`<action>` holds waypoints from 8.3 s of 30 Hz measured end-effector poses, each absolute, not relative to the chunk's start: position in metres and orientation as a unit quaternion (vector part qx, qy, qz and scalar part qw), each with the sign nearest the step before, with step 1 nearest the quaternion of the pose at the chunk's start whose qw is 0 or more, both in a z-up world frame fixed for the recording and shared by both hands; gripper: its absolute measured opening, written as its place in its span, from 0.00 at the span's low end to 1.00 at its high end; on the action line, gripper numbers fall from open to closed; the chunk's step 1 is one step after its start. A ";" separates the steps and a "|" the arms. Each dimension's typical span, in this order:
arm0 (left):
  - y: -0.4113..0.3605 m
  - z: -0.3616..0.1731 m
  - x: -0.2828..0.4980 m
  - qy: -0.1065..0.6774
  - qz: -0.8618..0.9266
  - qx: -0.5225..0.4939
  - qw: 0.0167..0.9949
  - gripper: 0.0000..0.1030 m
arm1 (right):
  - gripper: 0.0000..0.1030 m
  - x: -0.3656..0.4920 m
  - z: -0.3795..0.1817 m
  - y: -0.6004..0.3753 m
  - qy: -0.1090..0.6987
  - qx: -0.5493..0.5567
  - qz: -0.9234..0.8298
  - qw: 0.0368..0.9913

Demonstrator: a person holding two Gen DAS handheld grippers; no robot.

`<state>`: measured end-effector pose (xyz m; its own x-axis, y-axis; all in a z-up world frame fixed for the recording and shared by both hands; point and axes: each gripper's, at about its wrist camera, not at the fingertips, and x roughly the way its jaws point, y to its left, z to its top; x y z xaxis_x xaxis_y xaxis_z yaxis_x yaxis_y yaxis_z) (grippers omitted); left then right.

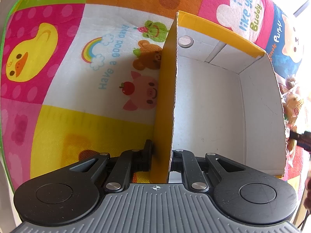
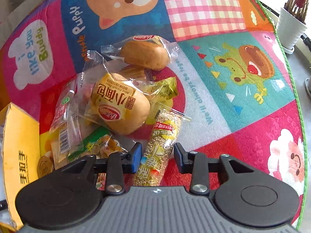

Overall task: Organize objects
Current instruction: 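Grasp the grain stick with the right tool and drop it into the box, then move the right tool over the snack pile toward the round bread bun, then grasp the wrapped round bread bun with the right tool and drop it into the box, then grasp the green-topped cookie bag with the right tool, then carry the cookie bag over the box and release it with the right tool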

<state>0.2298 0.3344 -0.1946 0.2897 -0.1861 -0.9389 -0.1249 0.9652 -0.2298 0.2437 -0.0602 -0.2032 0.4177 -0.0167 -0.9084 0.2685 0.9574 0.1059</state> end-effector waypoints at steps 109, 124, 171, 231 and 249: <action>0.324 -0.198 0.224 0.559 -0.012 -0.114 0.821 0.12 | 0.72 0.306 -0.195 -0.019 0.498 -0.151 0.092 0.849; 0.328 -0.197 0.224 0.559 -0.025 -0.119 0.820 0.15 | 0.61 0.203 -0.154 -0.018 0.580 -0.040 0.094 0.808; 0.324 -0.196 0.219 0.549 -0.040 -0.093 0.829 0.16 | 0.86 0.174 -0.143 0.052 0.593 -0.006 0.156 0.790; 0.326 -0.195 0.217 0.547 -0.043 -0.095 0.830 0.16 | 0.63 0.129 -0.147 0.056 0.648 0.013 0.185 0.738; 0.327 -0.196 0.216 0.546 -0.045 -0.103 0.831 0.16 | 0.63 0.194 -0.153 0.043 0.601 -0.036 0.104 0.792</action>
<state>0.2159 0.3271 -0.1962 0.4007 -0.1867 -0.8970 -0.0378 0.9748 -0.2198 0.1938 0.0426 -0.1525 0.2558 0.1223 -0.9590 -0.2080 0.9757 0.0690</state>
